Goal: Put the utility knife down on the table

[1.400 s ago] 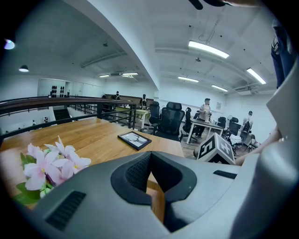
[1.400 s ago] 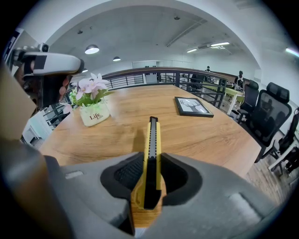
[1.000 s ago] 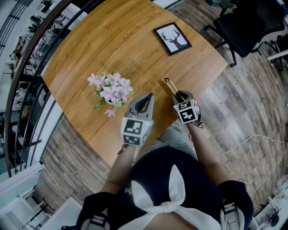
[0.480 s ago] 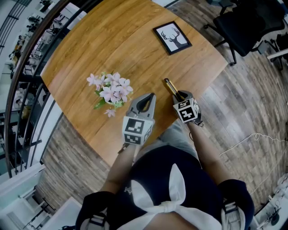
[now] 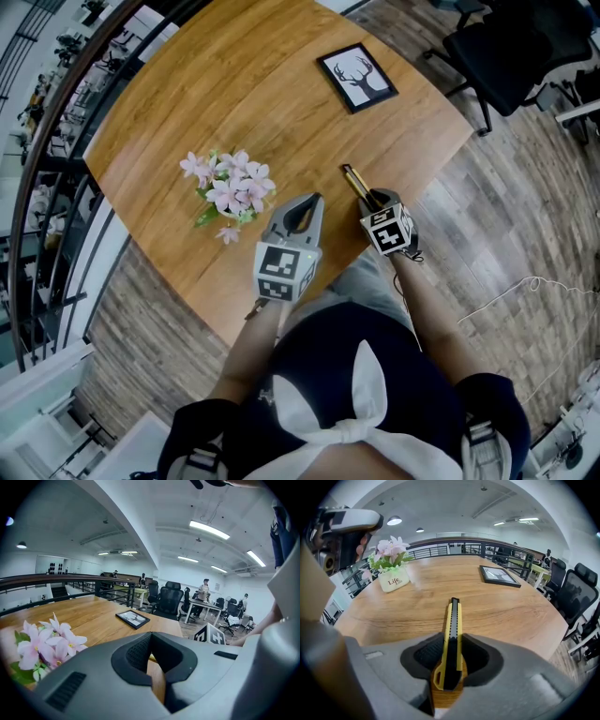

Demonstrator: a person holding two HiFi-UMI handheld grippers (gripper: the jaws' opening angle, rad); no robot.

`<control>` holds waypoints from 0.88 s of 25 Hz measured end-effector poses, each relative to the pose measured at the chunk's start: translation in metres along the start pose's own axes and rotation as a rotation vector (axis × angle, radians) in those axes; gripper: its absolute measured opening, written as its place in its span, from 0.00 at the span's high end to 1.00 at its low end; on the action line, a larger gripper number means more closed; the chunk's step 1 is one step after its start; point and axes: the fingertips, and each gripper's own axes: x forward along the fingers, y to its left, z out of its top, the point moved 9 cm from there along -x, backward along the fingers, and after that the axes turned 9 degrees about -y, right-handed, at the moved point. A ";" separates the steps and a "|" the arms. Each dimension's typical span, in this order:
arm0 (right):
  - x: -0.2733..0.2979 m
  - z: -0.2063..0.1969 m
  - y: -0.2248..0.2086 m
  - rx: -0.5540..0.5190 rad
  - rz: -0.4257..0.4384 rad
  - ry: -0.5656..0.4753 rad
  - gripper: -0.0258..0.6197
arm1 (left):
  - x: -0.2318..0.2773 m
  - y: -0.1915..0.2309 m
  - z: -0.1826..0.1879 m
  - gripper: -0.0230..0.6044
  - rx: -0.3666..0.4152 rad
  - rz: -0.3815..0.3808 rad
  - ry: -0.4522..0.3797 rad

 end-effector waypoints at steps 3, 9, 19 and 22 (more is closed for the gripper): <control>0.000 -0.003 0.002 -0.013 -0.003 -0.021 0.77 | 0.001 -0.003 -0.001 0.94 0.002 -0.007 -0.001; -0.002 -0.005 -0.001 0.002 -0.007 -0.038 0.75 | 0.001 -0.008 -0.001 0.94 0.003 -0.008 0.000; -0.020 -0.003 0.003 0.030 0.019 -0.107 0.67 | -0.004 -0.009 -0.003 0.94 -0.001 0.003 0.002; -0.035 0.006 0.005 0.025 0.017 -0.149 0.70 | -0.005 -0.009 -0.004 0.94 0.001 0.011 0.005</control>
